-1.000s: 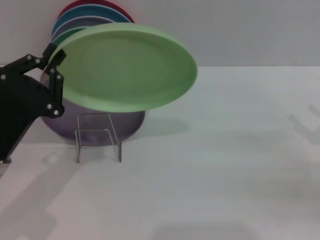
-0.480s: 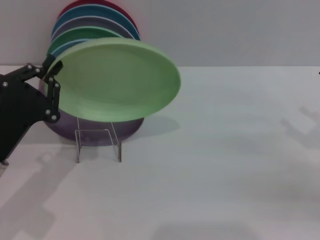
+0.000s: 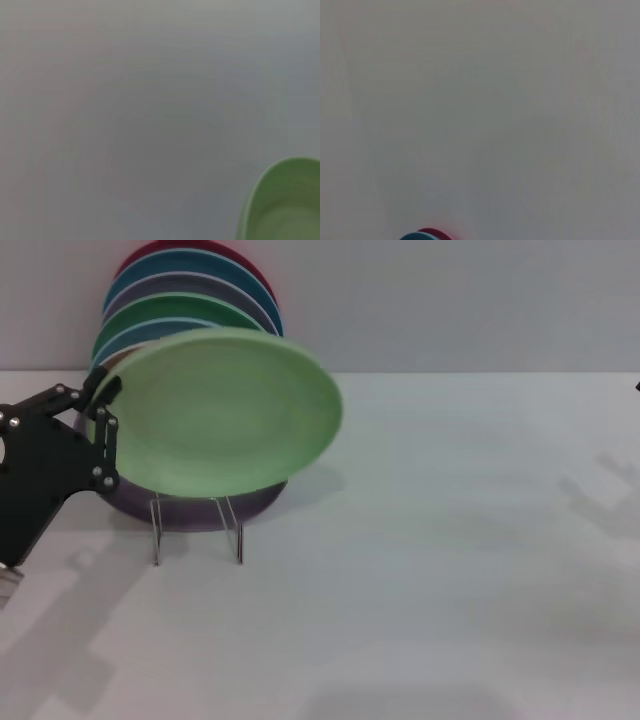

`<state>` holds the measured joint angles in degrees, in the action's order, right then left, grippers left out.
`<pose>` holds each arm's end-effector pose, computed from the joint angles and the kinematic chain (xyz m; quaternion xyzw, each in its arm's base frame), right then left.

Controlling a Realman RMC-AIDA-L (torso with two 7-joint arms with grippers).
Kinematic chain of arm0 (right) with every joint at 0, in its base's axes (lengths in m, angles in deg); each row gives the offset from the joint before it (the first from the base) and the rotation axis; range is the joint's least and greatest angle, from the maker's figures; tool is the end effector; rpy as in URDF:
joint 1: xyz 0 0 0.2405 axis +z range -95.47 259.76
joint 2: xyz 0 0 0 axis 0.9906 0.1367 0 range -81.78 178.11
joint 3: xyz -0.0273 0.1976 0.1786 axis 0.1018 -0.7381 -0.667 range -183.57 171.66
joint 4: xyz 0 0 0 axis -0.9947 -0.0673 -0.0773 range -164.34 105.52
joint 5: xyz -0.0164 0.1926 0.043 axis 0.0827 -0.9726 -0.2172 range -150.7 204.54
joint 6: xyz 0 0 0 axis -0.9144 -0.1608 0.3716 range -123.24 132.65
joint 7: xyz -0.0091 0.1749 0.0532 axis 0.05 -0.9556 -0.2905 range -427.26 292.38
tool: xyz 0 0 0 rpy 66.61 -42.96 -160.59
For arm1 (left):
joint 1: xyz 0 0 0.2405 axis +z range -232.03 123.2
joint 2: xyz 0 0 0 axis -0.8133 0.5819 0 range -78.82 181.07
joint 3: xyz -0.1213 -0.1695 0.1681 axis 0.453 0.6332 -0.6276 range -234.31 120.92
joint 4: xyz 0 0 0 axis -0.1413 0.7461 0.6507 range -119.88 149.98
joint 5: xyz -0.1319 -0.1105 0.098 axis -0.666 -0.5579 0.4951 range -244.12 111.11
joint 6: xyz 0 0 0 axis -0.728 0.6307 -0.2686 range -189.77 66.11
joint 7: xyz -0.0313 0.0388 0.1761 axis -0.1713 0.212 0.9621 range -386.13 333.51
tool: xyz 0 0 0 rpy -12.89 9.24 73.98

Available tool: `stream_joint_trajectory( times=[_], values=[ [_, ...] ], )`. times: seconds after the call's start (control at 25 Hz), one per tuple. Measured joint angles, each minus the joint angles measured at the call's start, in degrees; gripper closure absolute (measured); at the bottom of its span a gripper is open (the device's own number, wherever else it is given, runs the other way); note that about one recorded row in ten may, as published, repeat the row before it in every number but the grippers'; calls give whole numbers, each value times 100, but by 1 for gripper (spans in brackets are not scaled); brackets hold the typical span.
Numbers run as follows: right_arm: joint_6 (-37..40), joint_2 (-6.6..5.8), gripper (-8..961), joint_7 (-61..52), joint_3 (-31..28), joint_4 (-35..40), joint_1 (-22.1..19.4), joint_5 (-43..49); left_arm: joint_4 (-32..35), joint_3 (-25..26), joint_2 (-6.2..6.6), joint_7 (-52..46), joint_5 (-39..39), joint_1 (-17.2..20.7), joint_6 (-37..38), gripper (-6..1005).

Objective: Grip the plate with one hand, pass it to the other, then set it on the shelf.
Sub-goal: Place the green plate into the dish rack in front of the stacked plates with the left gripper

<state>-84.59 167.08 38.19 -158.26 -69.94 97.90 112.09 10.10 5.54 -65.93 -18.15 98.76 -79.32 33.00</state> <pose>0.3025 0.3217 0.0780 -0.7753 0.2505 0.4304 0.3884 -0.2507 0.3270 0.0001 -0.7397 0.1123 -0.3394 0.5701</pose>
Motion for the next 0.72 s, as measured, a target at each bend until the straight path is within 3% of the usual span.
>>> stream_joint_trajectory(
  times=[0.16, 0.4, 0.64, 0.72],
  values=[
    [0, 0, 108, -1, -1, -13, -5, 0, -89, 333, -146, 303, 1, 47, -343, 901],
    [-26, 0, 108, -1, -17, -25, -27, -36, -169, 273, -151, 399, 21, 58, -555, 893],
    [-61, 0, 108, -10, -37, -34, -35, -43, -299, 273, -148, 401, 24, 217, -357, 607],
    [-62, 0, 108, -21, -41, -40, -34, -43, -477, 236, -132, 483, 24, 381, -265, 591]
  ],
)
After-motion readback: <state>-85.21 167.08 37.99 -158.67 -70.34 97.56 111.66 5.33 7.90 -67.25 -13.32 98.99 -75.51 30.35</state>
